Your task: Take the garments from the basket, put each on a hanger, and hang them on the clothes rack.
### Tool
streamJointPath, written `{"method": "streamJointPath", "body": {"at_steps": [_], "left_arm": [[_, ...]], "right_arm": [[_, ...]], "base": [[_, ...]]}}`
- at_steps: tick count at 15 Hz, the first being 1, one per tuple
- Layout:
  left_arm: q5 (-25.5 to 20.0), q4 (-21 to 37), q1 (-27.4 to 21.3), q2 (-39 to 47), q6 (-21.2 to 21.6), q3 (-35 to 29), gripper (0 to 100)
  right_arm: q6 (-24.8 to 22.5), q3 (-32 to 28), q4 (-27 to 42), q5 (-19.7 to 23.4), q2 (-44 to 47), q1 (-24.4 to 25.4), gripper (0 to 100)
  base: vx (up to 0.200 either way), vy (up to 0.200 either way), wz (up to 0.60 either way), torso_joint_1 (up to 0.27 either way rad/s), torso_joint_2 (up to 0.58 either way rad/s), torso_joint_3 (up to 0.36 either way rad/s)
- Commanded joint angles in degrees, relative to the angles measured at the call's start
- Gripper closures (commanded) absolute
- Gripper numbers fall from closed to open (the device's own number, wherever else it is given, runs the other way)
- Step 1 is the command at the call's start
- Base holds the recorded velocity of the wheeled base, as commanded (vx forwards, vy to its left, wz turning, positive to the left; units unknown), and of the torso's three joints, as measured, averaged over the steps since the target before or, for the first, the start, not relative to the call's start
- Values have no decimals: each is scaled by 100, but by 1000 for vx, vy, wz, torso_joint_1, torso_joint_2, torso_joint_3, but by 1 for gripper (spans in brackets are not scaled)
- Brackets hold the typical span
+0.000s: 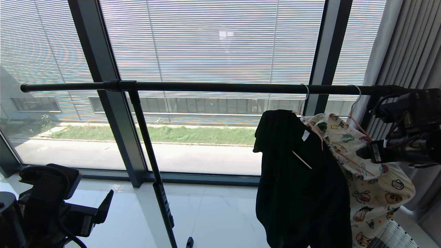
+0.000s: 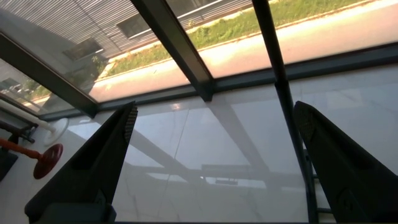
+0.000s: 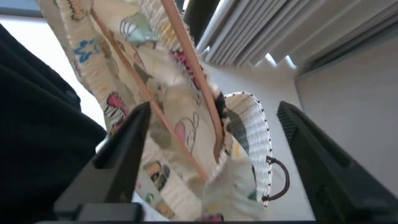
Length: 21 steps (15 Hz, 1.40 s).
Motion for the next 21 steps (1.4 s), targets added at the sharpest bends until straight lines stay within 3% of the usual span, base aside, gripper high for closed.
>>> {"method": "streamJointPath", "body": {"at_steps": [1,3,6,9,12,21], "left_arm": [[3,-4,10,-3,1,4,0],[12,-4,19,-20,1,-5,0],[20,-4,168,-55,-16,4,0],[20,-4,898,-55,-34,-5,0],[12,-4,1197,-143,-34,-5,0],[12,-4,1311,-363,-34,47,0]], "right_arm": [[-31,276,107,199,-694,122,0],[-31,373,107,445,-1151,122,0],[-180,777,107,401,-1784,122,0],[-1112,1515,72,436,-2637,34,0],[-1138,1709,-25,410,-2821,34,0],[-1244,1849,-130,392,-3059,8,0]], "base": [[0,0,0,0,0,0],[0,0,0,0,0,0],[0,0,0,0,0,0],[0,0,0,0,0,0],[-200,0,0,7,1,-6],[-200,0,0,-2,3,1]]}}
